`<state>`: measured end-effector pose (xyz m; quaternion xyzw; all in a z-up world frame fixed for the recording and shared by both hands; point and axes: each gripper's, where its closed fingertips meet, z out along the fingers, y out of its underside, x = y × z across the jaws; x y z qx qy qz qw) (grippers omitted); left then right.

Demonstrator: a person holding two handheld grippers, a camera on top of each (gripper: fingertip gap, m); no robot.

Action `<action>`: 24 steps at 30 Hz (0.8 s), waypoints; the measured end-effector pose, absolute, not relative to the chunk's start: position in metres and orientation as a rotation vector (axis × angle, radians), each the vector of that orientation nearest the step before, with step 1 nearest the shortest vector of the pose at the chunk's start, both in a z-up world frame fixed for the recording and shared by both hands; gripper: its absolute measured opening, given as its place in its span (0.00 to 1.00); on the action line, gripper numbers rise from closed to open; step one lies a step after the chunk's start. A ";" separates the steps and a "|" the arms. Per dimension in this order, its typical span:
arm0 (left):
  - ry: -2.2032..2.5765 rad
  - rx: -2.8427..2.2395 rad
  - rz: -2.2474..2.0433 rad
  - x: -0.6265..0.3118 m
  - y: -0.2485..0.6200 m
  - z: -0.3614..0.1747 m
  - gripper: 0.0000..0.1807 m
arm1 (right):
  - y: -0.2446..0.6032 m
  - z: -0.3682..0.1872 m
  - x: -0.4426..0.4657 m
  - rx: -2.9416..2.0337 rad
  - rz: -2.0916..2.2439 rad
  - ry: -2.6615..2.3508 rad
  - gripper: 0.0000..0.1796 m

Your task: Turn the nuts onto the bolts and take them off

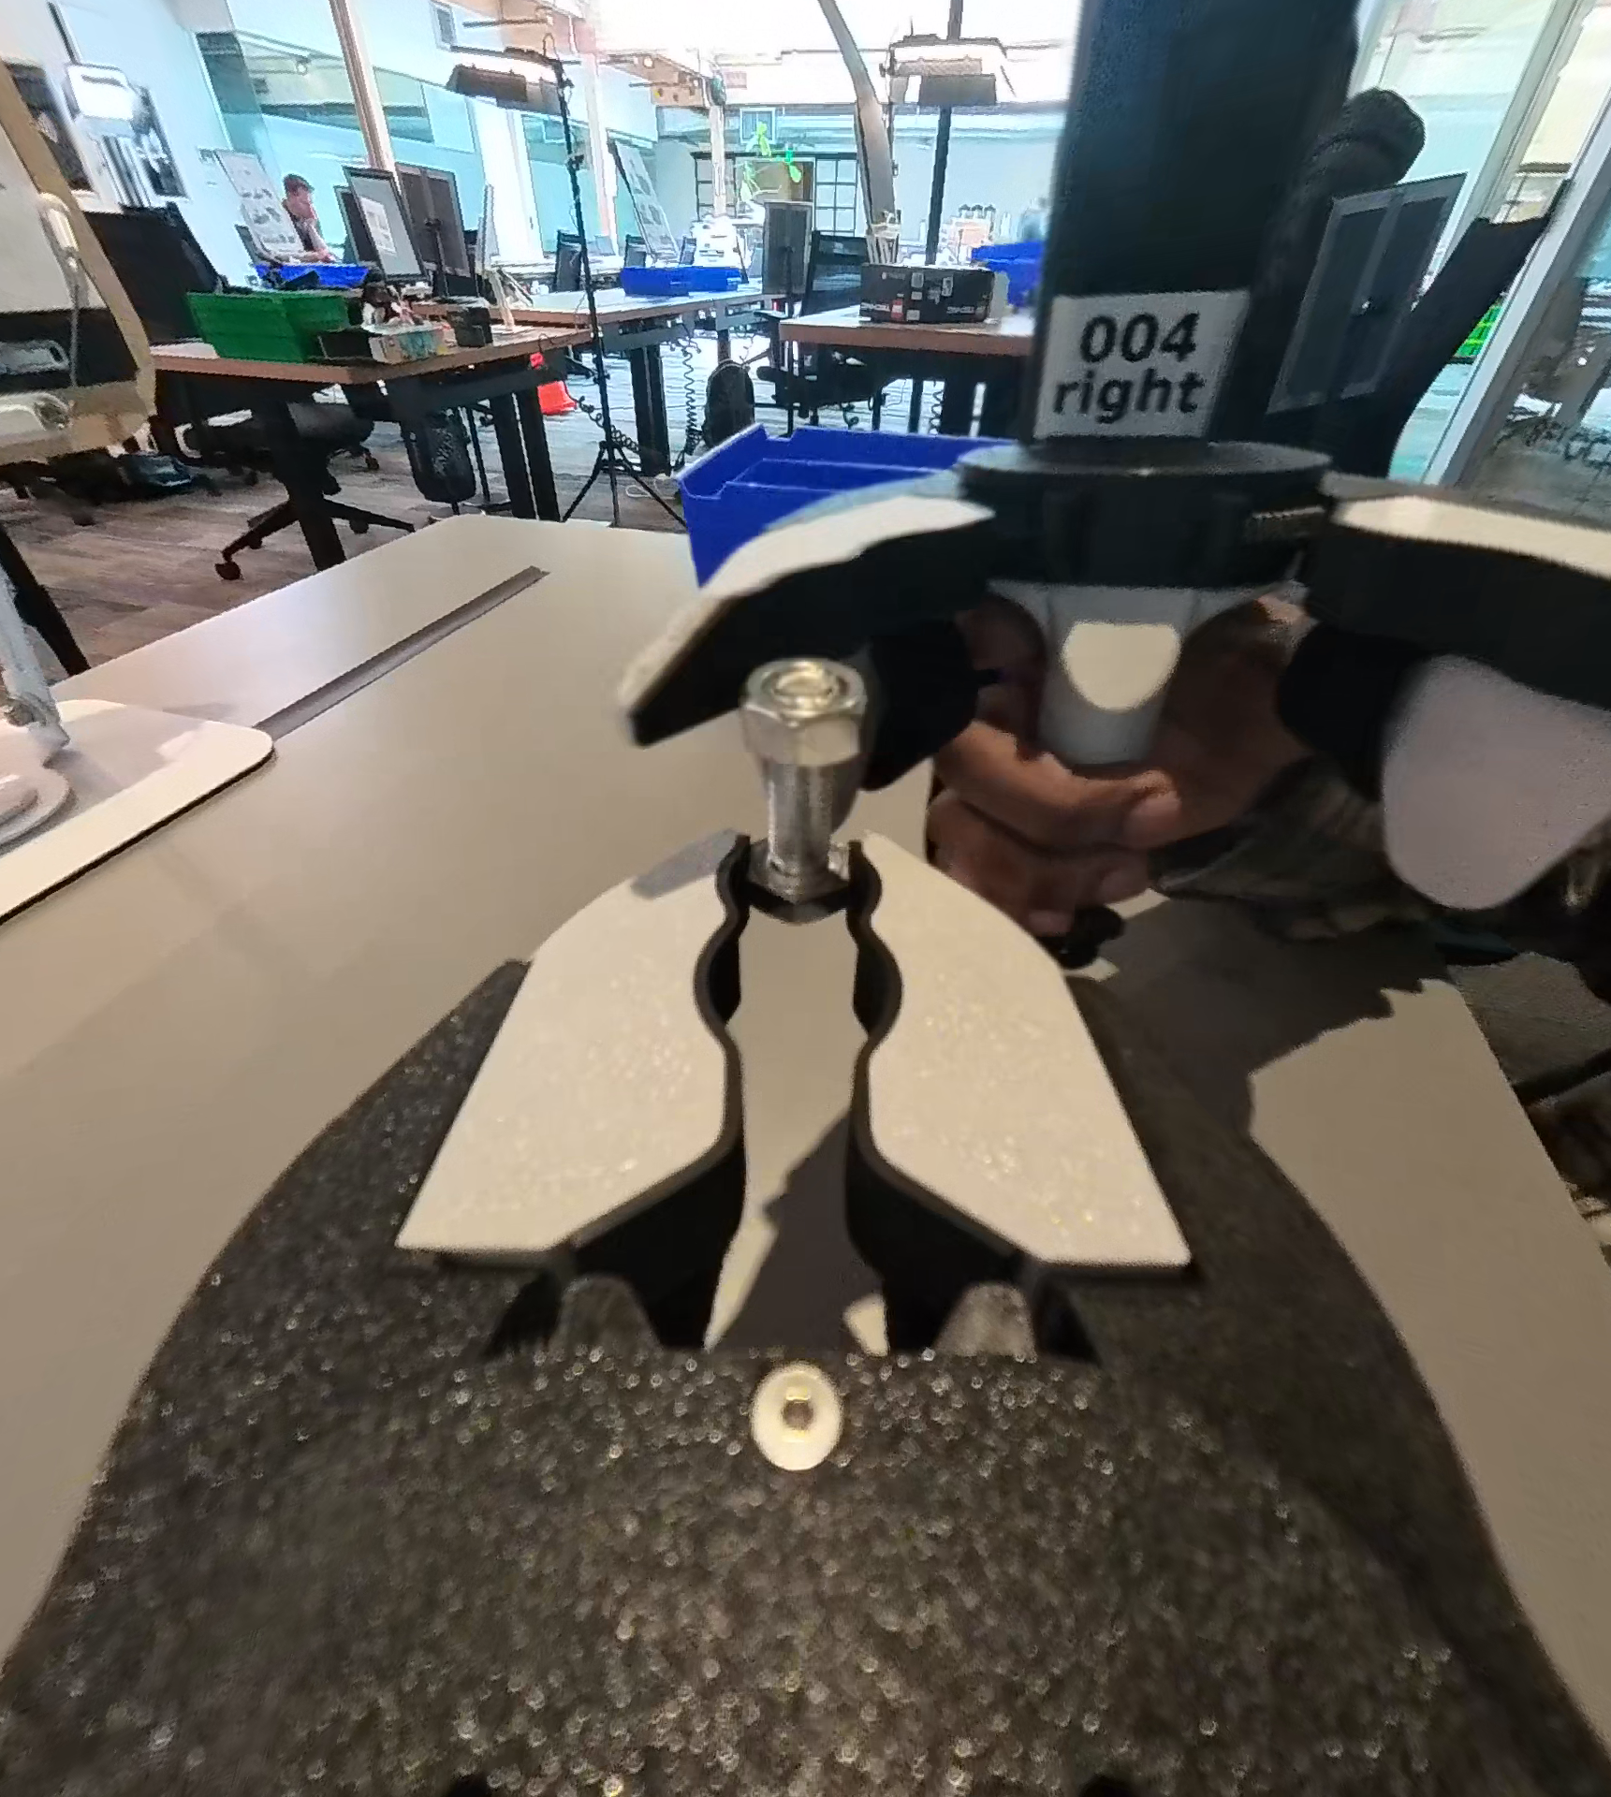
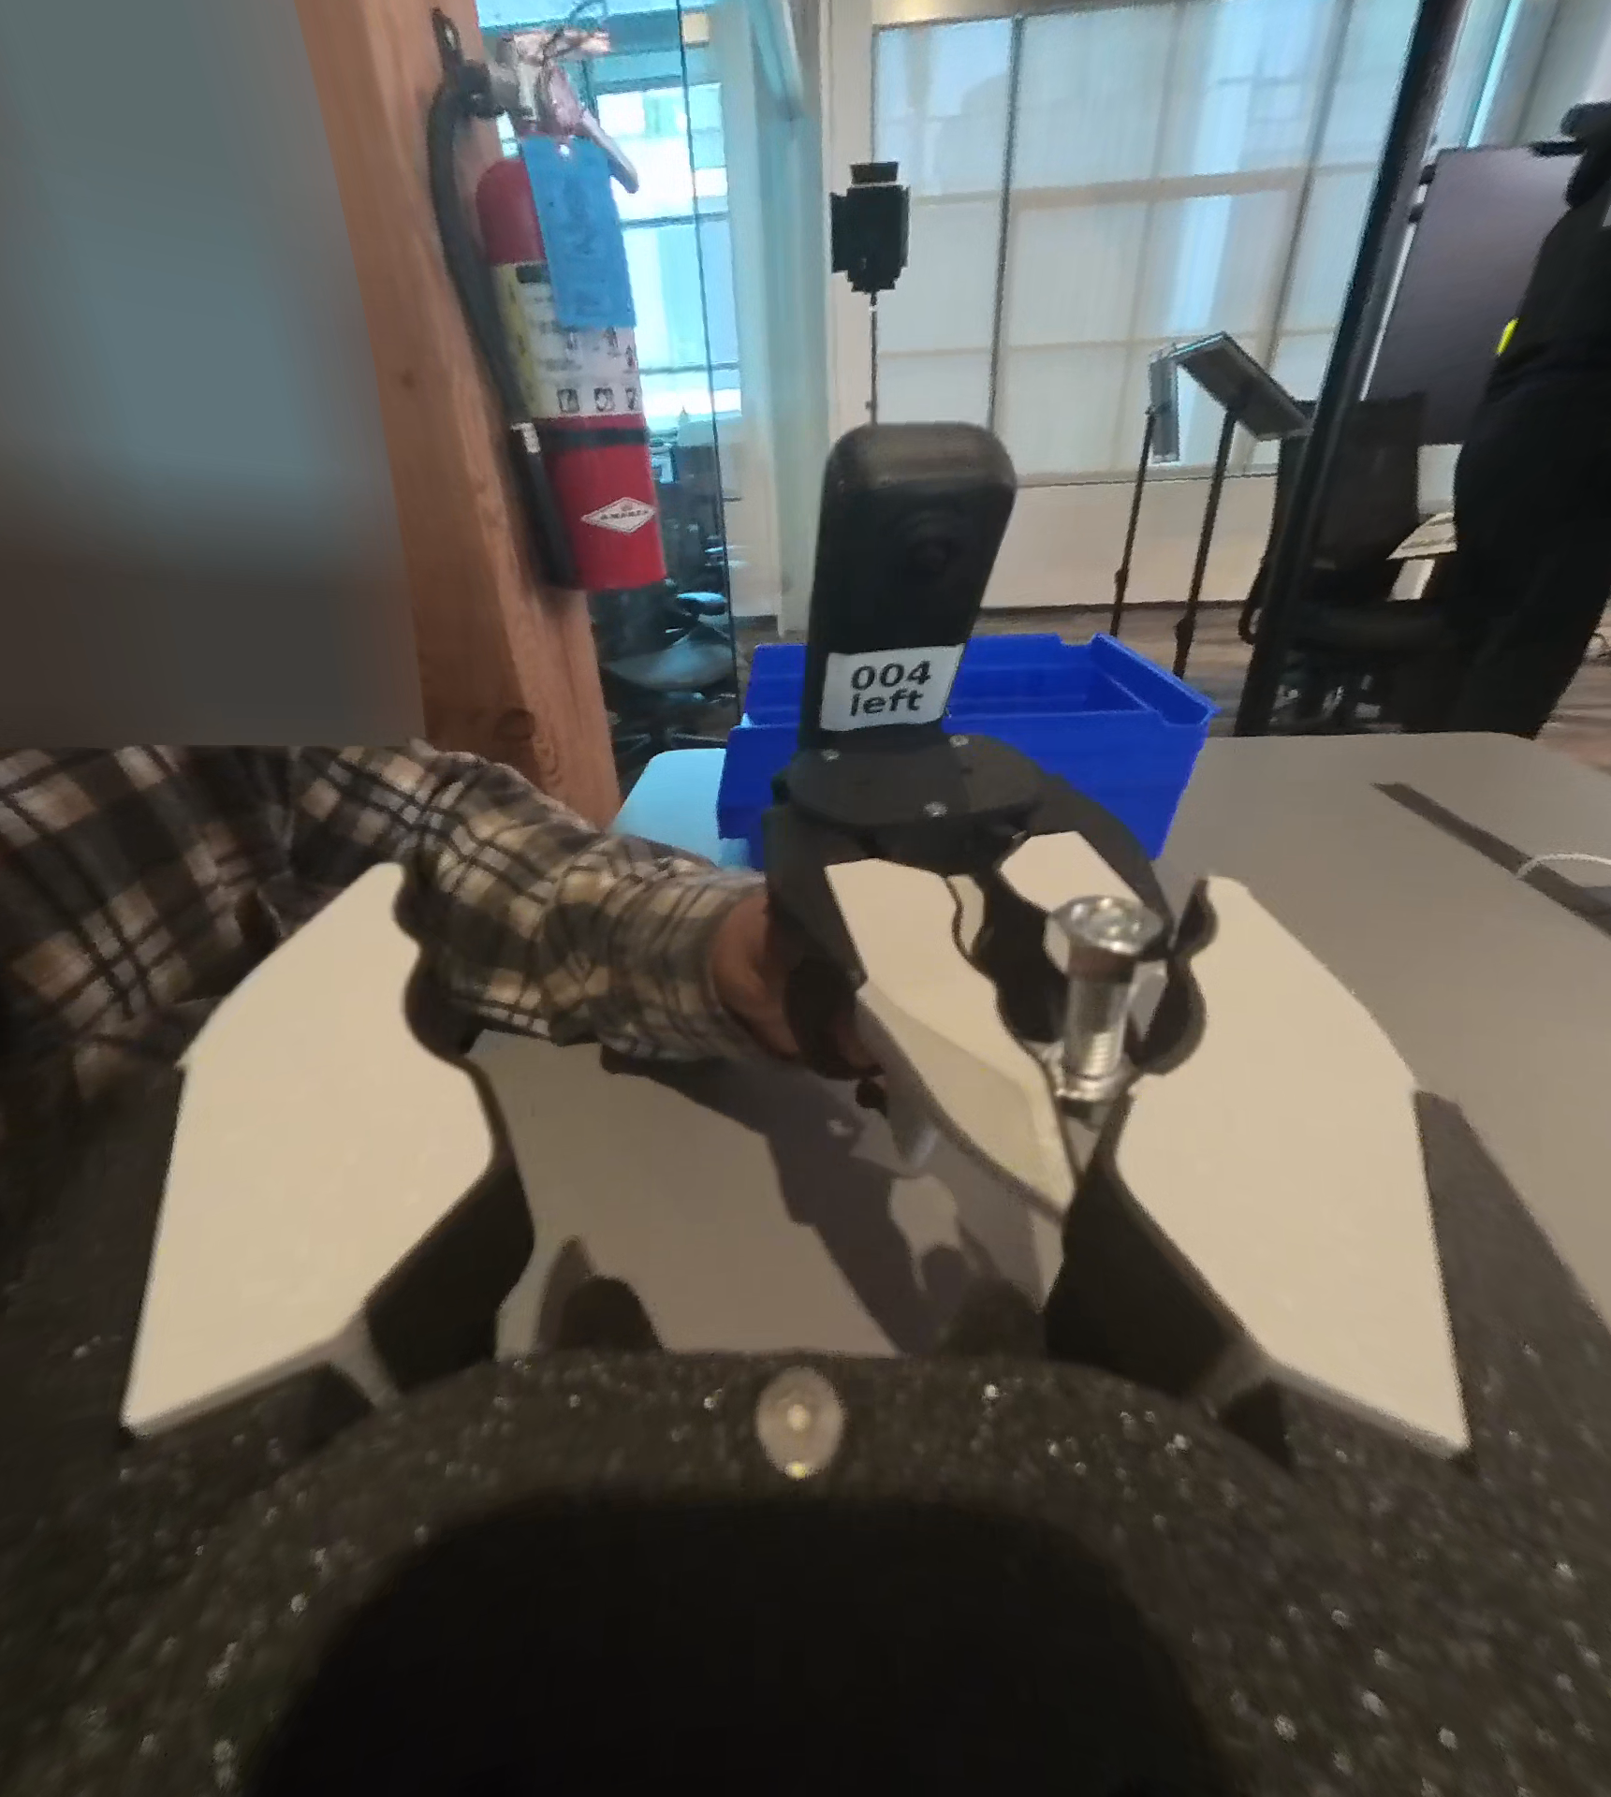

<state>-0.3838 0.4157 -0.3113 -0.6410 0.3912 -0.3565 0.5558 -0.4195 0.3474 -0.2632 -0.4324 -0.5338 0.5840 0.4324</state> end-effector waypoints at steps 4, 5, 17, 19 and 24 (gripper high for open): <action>0.900 -1.524 -0.845 -0.390 0.420 -0.311 0.10 | 0.342 -0.270 -0.398 -1.097 1.382 -1.285 0.74; 0.899 -1.522 -0.853 -0.390 0.420 -0.311 0.10 | 0.346 -0.269 -0.397 -1.109 1.376 -1.261 0.74; 0.948 -1.559 -0.826 -0.383 0.416 -0.318 0.10 | 0.344 -0.277 -0.395 -1.130 1.309 -1.306 0.72; 0.961 -1.570 -0.832 -0.380 0.415 -0.320 0.10 | 0.353 -0.271 -0.397 -1.131 1.299 -1.282 0.73; 0.987 -1.572 -0.822 -0.375 0.410 -0.319 0.10 | 0.348 -0.274 -0.416 -1.127 1.355 -1.358 0.73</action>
